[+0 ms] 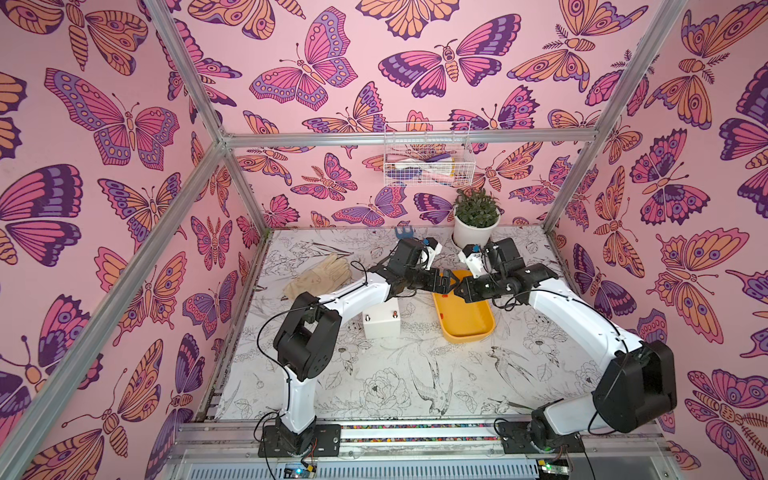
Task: Cover the protruding screws with screw protection sleeves
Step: Pick up the screw protection sleeve from the storage box.
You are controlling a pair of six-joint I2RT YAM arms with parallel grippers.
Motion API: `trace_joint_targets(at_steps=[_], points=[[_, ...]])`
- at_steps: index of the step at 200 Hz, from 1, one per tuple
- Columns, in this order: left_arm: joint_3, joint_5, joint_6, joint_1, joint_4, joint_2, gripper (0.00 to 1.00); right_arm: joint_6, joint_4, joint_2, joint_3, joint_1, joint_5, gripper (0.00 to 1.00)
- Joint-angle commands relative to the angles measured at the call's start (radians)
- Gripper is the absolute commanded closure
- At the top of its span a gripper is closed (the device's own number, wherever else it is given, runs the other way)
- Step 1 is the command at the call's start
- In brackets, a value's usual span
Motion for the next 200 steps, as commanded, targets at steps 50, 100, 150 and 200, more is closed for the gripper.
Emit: trace_joint_targets(at_steps=[50,100,150,200], points=[[-0.014,0.001,0.005,-0.004,0.004,0.024,0.01,0.004,0.008,-0.035,-0.008,-0.007,0.01,0.9],[-0.014,-0.001,0.005,-0.005,0.004,0.024,0.02,0.005,0.01,-0.038,-0.008,-0.007,0.012,0.9],[-0.015,-0.001,0.005,-0.005,0.003,0.026,0.02,0.004,0.011,-0.037,-0.008,-0.009,0.015,0.9],[-0.016,-0.001,0.005,-0.004,0.004,0.029,0.02,0.003,0.012,-0.041,-0.009,-0.008,0.018,0.9]])
